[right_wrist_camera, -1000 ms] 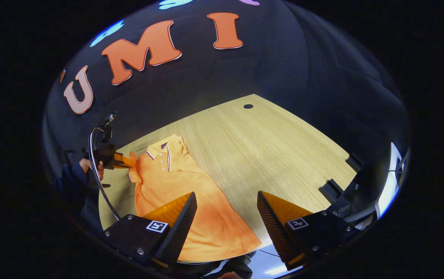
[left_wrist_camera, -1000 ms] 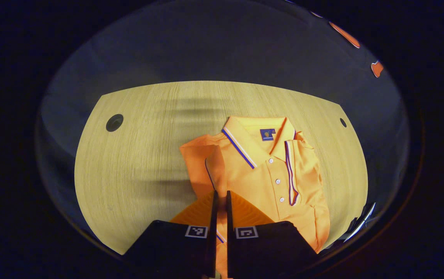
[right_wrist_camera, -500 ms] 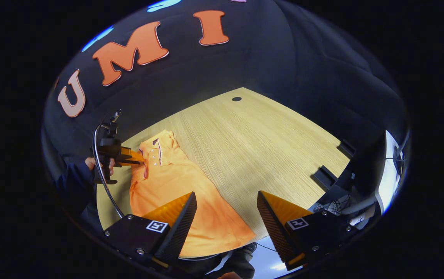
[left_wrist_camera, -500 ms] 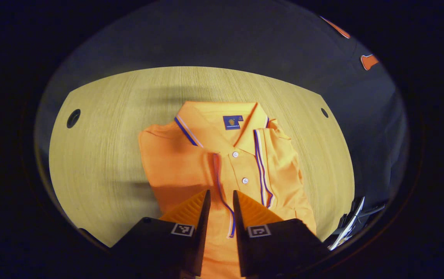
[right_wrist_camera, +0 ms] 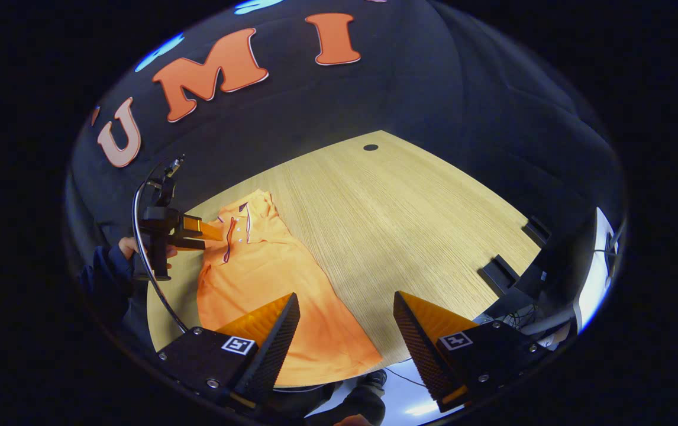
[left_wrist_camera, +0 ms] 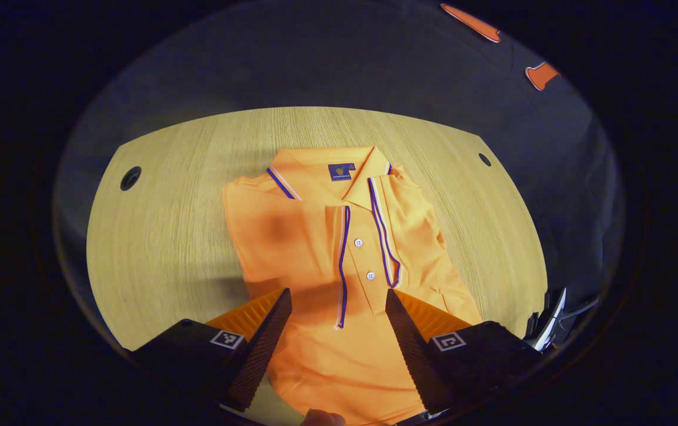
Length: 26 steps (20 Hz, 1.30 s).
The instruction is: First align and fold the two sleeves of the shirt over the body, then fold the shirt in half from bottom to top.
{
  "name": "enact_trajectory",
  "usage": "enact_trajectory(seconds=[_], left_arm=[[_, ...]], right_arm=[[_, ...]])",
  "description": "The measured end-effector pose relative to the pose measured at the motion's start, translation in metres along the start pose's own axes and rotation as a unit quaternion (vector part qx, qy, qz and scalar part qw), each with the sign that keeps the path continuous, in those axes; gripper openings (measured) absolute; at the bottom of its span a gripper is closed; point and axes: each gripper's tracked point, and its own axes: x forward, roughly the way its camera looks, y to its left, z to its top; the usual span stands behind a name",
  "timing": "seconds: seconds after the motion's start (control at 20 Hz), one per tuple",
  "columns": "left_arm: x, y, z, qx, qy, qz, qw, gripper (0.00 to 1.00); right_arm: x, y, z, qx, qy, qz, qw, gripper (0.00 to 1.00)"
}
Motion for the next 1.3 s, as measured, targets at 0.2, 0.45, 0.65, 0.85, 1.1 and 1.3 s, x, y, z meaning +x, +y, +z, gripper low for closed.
enact_trajectory(seconds=[0.2, 0.45, 0.65, 0.85, 1.1, 1.3], left_arm=[[-0.045, -0.007, -0.012, -0.012, -0.044, 0.002, 0.999, 0.99], [-0.092, -0.015, -0.055, -0.028, -0.065, 0.007, 0.998, 0.99], [-0.113, -0.008, -0.112, -0.038, -0.056, 0.033, 0.997, 0.99], [-0.123, -0.001, -0.173, -0.059, -0.036, 0.053, 0.996, 0.99], [-0.124, 0.002, -0.243, -0.071, 0.002, 0.074, 0.995, 0.99], [-0.116, 0.004, -0.286, -0.070, 0.037, 0.085, 0.993, 0.99]], right_arm=[[0.003, 0.006, 0.004, -0.031, -0.002, 0.031, 0.999, 0.99], [0.011, 0.017, -0.006, -0.076, 0.012, 0.077, 0.994, 0.99], [0.018, 0.024, -0.027, -0.117, 0.038, 0.107, 0.987, 0.99], [0.025, 0.026, -0.051, -0.152, 0.066, 0.130, 0.978, 0.99], [0.036, 0.016, -0.083, -0.179, 0.101, 0.141, 0.969, 0.99], [0.045, 0.008, -0.099, -0.195, 0.115, 0.140, 0.964, 0.99]])
